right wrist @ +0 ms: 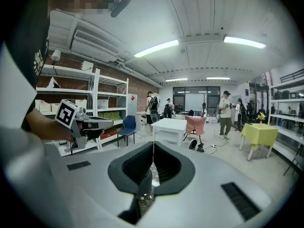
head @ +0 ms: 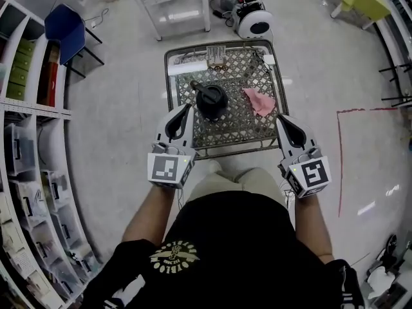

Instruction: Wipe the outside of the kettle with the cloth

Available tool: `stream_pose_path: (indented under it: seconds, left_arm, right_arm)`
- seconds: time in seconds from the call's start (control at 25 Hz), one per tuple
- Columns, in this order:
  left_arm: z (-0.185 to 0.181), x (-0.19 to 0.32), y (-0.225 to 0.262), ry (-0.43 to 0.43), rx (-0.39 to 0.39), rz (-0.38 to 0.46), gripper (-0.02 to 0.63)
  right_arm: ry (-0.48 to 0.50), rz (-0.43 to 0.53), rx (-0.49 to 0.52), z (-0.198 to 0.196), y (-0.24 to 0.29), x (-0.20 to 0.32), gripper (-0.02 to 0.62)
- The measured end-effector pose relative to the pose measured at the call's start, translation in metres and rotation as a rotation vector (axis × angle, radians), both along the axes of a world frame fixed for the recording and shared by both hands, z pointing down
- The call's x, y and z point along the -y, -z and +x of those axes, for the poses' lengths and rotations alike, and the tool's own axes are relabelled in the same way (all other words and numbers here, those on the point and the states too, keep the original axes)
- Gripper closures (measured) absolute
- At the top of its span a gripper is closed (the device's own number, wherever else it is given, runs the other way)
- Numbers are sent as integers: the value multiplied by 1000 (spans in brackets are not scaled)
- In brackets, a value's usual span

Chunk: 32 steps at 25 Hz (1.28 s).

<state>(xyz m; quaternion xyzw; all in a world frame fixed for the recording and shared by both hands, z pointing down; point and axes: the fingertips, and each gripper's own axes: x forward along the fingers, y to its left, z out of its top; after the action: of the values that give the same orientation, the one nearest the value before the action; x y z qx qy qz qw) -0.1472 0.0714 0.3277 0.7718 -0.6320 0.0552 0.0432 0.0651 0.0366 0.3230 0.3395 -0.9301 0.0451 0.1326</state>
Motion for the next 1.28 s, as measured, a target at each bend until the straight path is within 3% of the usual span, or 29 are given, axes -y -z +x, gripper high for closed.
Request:
stream_pose_path:
  seconds: [0.44, 0.72, 1.28]
  left_arm:
    - [14, 49, -31, -23, 24, -69, 597]
    - [10, 81, -79, 31, 36, -205, 597]
    - [7, 140, -153, 78, 21, -287, 597]
  right_arm:
    - [-30, -55, -10, 14, -25, 45, 583]
    - [58, -120, -30, -8, -57, 82, 583]
    - [150, -207, -110, -18, -118, 138, 583]
